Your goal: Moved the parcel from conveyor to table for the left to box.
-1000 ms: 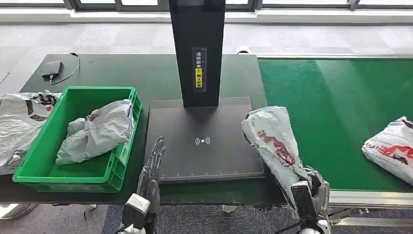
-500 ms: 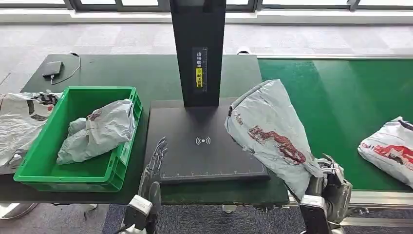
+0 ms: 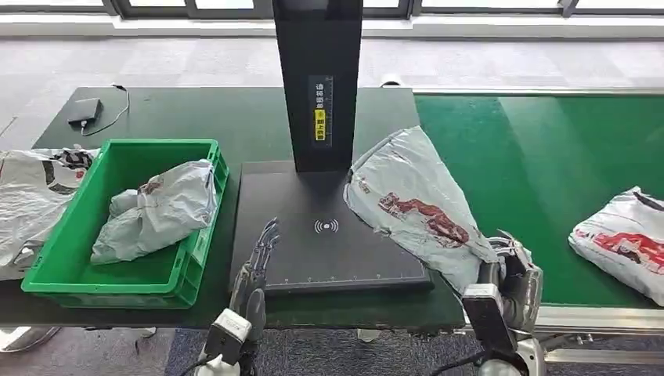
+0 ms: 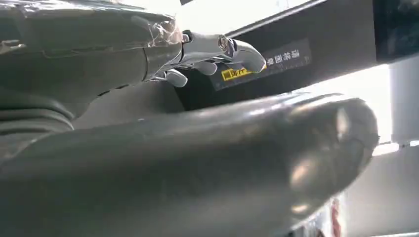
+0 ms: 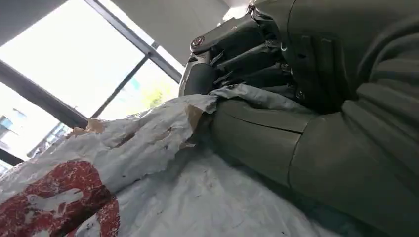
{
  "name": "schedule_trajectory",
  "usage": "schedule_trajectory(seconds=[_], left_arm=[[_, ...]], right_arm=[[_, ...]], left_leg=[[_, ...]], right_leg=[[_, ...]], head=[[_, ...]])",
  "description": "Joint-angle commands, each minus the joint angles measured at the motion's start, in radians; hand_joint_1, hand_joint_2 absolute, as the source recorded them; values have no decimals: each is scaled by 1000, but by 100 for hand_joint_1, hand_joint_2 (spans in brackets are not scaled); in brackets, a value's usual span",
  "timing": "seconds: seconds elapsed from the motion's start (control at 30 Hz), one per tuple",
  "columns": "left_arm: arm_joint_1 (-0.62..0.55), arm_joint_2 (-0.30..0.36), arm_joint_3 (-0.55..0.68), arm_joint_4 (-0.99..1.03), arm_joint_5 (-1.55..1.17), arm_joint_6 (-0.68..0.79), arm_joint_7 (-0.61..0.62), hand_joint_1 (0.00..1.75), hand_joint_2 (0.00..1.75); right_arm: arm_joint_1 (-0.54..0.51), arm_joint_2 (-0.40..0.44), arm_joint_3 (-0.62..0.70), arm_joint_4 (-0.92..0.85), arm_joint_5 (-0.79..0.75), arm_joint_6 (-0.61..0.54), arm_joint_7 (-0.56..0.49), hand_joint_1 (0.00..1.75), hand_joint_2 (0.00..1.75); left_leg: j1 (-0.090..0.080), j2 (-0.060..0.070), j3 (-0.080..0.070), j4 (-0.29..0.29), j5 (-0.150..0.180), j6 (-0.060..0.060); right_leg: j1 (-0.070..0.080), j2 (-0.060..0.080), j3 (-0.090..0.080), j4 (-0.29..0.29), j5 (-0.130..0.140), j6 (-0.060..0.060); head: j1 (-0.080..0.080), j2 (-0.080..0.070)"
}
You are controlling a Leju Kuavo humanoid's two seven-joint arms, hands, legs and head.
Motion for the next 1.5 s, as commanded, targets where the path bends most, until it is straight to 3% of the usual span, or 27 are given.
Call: schedule_trajectory(seconds=[0.03,0.3,0.5,0.7,0.9,0.93,0.97,1.13,1.17,1.5], left_arm=[[-113,-6,-26,170,6,-22,-5,0,0],[-125,-21,-17,164,1,-19,-4,0,0],[-90,-21,9,112,4,6,2,0,0],[-84,-26,13,108,3,10,2,0,0],[-98,-33,11,116,-4,10,3,0,0],[-101,-33,12,115,-5,11,3,0,0],[-102,-33,14,114,-5,11,3,0,0],[-102,-33,15,110,-7,12,4,0,0],[-99,-34,18,105,-7,13,4,0,0],[-25,-39,62,-20,-12,54,17,0,0]], right_arm=[[-311,-26,99,517,38,13,78,175,175],[-412,-1,132,658,67,9,91,175,175],[-582,48,169,866,55,37,37,175,175],[-578,75,216,834,1,93,-43,175,175],[-527,82,262,758,-12,127,-53,175,175],[-509,84,273,737,-16,136,-55,133,175],[-492,82,282,715,-15,142,-57,30,175],[-471,75,297,680,-16,142,-49,30,175],[-465,72,301,670,-15,136,-42,0,175],[-373,29,253,601,-4,80,23,0,175]], left_leg=[[1,5,3,-4,3,0],[0,2,1,-2,4,-1],[0,7,-1,-1,3,-1],[0,3,-2,-1,4,-1],[0,0,-2,-1,4,-1],[0,0,-2,-2,5,-1],[0,-1,-2,-2,5,-1],[0,-2,-3,-1,5,-1],[0,-3,-3,-2,5,-1],[0,-2,-3,-1,4,-1]], right_leg=[[1,5,2,-5,4,-1],[0,2,0,-2,3,-1],[0,8,-4,1,4,-1],[0,3,-4,0,3,-2],[0,1,-3,0,3,-2],[0,0,-4,0,3,-2],[0,-1,-3,-1,3,-2],[0,-1,-4,1,2,-2],[0,-2,-4,0,3,-2],[0,-2,-3,0,2,-1]], head=[[0,0],[0,0],[0,0],[0,0],[0,0],[0,0],[0,0],[0,0],[0,0],[0,0]])
